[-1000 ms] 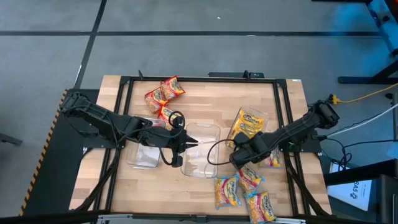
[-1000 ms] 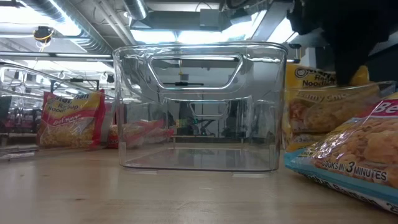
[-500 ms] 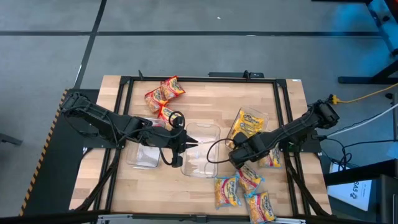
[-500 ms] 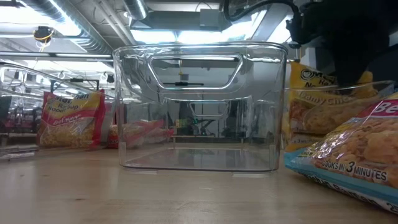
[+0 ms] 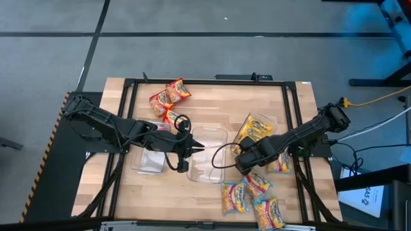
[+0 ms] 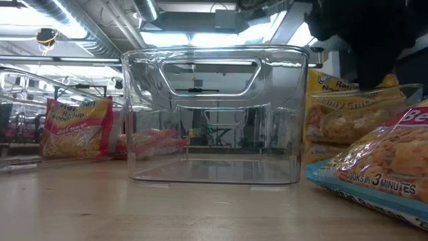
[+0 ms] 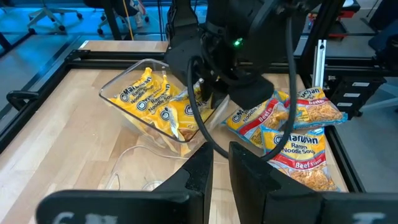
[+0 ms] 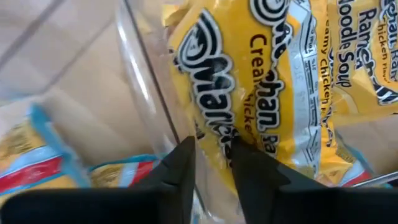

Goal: Sort Maruchan noodles
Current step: Put the yellow noodle pack into the right transparent bin

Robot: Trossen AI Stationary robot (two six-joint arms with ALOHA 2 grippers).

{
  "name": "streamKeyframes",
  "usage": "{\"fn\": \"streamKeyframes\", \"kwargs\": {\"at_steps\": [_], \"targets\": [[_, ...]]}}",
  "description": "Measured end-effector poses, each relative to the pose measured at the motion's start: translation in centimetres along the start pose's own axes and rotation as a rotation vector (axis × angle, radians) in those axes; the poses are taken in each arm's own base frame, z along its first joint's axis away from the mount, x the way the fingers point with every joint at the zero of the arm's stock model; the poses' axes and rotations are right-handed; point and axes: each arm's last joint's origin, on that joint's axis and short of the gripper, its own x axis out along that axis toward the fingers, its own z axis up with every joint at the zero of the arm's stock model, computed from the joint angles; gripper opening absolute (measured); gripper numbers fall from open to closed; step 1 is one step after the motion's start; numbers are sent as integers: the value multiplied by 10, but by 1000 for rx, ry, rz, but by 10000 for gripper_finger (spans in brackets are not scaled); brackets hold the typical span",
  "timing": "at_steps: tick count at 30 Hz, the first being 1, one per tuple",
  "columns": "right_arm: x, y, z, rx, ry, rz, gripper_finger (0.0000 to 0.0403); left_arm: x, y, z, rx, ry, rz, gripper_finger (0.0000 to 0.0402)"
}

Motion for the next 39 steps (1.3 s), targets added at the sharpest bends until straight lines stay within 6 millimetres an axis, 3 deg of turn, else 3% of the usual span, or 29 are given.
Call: {"fn": "streamKeyframes", "kwargs": {"at_steps": [9, 15, 19, 26, 29, 39], "targets": [[-26, 5, 5, 12, -12, 31, 131, 0, 0, 0, 0, 0, 0, 45], [-28, 2, 11, 25, -101, -3, 130, 0, 0, 0, 0, 0, 1, 45], [-25, 0, 16, 35, -110, -35, 101, 0, 0, 0, -1, -2, 0, 45], [-24, -3, 24, 34, -110, -50, 17, 0, 0, 0, 1, 1, 1, 45], [-18, -4, 23, 17, -112, -54, 5, 0, 0, 0, 1, 1, 1, 45], [16, -6, 19, 25, -97, -15, 20, 0, 0, 0, 27, 1, 1, 45]]}}
